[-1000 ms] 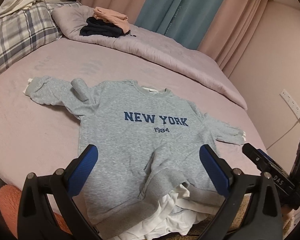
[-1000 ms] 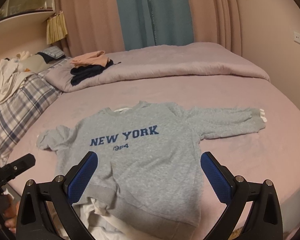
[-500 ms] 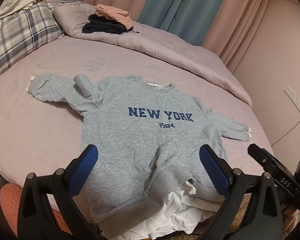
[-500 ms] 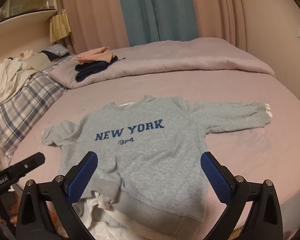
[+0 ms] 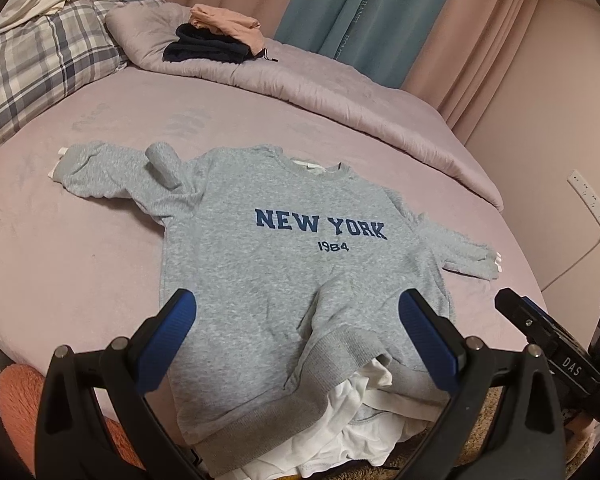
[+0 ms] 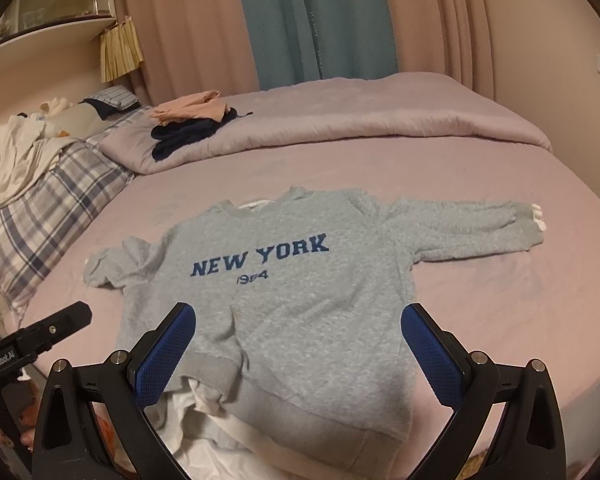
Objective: Fold small clothes
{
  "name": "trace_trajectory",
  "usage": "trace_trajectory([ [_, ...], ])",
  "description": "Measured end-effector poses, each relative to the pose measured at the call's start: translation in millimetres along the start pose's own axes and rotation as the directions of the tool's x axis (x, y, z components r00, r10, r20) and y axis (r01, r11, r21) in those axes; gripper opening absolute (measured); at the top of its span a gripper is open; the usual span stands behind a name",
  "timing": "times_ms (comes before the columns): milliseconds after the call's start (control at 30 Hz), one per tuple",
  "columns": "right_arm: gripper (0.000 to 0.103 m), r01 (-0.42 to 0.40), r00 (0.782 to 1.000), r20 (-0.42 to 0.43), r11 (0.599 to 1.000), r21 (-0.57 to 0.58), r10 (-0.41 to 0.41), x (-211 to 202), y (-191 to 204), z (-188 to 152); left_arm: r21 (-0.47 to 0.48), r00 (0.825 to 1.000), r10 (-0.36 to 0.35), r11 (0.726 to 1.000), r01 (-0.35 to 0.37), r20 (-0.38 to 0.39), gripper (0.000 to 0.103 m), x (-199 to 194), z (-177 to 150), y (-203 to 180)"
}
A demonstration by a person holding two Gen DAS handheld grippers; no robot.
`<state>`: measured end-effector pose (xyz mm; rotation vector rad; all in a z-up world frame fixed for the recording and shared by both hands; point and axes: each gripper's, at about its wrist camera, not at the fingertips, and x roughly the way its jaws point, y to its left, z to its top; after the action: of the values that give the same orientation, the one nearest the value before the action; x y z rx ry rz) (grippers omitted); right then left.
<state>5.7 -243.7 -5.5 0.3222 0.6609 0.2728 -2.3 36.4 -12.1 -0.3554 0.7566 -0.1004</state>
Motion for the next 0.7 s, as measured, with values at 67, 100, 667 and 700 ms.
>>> trace_trajectory([
  [67, 0.103, 0.002, 1.0, 0.0, 1.0, 0.0, -0.002, -0.1, 0.1, -0.3, 0.002, 1.0, 0.004, 1.0, -0.004, -0.004, 0.101, 0.9, -0.6, -0.1],
  [100, 0.103, 0.003, 1.0, -0.002, 1.0, 0.0, -0.003, 0.2, 0.1, -0.6, 0.003, 1.0, 0.005, 1.0, -0.005, -0.004, 0.101, 1.2, -1.1, 0.0],
  [667, 0.103, 0.001, 1.0, -0.013, 1.0, 0.006, -0.001, 1.5, -1.4, -3.6, 0.008, 0.999, 0.007, 1.0, -0.006, -0.033, 0.101, 7.3, -4.6, 1.5],
  [700, 0.103, 0.0, 1.0, -0.014, 1.0, 0.007, 0.0, 1.6, -1.6, -4.2, 0.007, 0.999, 0.006, 1.0, -0.006, -0.035, 0.101, 7.6, -4.9, 2.2],
])
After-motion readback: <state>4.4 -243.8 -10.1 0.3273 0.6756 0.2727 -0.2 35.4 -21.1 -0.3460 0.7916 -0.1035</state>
